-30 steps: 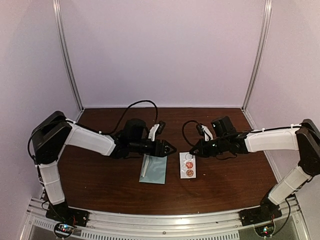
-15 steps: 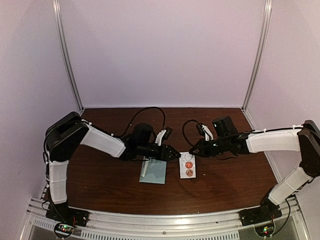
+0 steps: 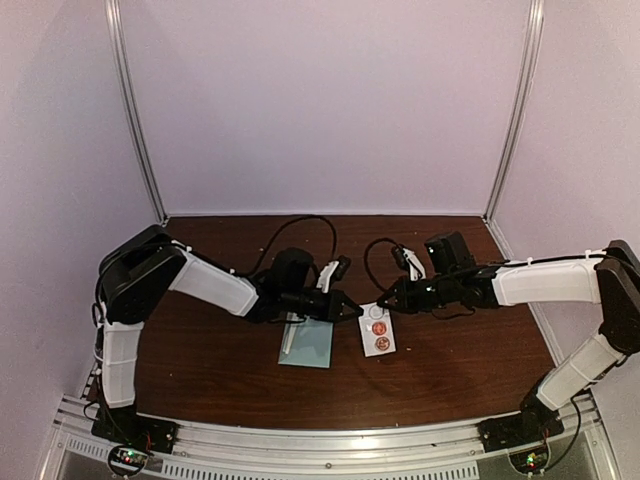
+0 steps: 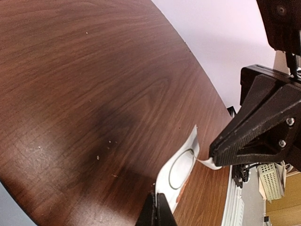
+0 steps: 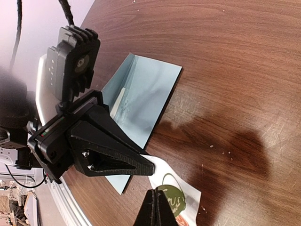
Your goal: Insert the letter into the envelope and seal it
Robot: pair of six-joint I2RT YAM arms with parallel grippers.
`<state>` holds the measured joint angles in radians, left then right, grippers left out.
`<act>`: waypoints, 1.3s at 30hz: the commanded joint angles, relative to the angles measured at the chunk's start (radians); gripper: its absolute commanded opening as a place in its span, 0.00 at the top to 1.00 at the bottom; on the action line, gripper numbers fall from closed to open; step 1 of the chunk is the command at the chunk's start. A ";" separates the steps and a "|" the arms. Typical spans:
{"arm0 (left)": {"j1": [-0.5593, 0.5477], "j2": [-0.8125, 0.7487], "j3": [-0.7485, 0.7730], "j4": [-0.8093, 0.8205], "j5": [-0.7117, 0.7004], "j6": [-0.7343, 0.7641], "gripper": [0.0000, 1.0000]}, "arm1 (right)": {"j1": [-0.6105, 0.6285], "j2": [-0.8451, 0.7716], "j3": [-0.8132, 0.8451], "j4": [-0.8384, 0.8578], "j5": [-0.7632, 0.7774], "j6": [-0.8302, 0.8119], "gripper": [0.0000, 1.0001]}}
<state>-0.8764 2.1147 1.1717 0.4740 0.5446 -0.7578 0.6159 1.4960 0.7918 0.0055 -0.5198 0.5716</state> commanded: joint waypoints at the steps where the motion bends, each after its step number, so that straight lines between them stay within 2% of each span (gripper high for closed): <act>1: -0.007 0.026 0.021 0.051 0.003 -0.009 1.00 | -0.005 -0.028 -0.019 0.022 0.014 -0.003 1.00; 9: -0.007 0.034 0.035 0.005 -0.048 -0.009 1.00 | -0.010 -0.109 -0.019 0.002 0.110 0.006 1.00; 18: -0.018 0.056 0.090 -0.014 -0.073 0.001 1.00 | -0.017 -0.158 -0.024 -0.046 0.122 -0.003 1.00; 19: -0.020 0.054 0.098 -0.021 -0.079 0.011 0.95 | -0.018 -0.164 -0.024 -0.049 0.123 -0.005 1.00; 22: -0.021 0.018 0.090 -0.036 -0.120 0.034 0.66 | -0.017 -0.190 -0.025 -0.055 0.134 -0.012 1.00; 25: -0.021 -0.073 0.055 -0.074 -0.201 0.080 0.49 | -0.016 -0.227 -0.026 -0.060 0.140 -0.028 1.00; 30: -0.017 -0.350 -0.100 -0.113 -0.368 0.142 0.40 | -0.009 -0.276 -0.019 -0.076 0.162 -0.058 1.00; 34: 0.018 -0.544 -0.210 -0.233 -0.436 0.172 0.41 | -0.004 -0.276 -0.012 -0.082 0.172 -0.072 1.00; 39: 0.097 -0.708 -0.346 -0.285 -0.417 0.169 0.53 | 0.000 -0.251 -0.009 -0.061 0.169 -0.068 1.00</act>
<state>-0.8394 1.4727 0.9333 0.2790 0.1673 -0.6147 0.6090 1.2301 0.7723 -0.0658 -0.3725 0.5190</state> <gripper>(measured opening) 0.497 0.003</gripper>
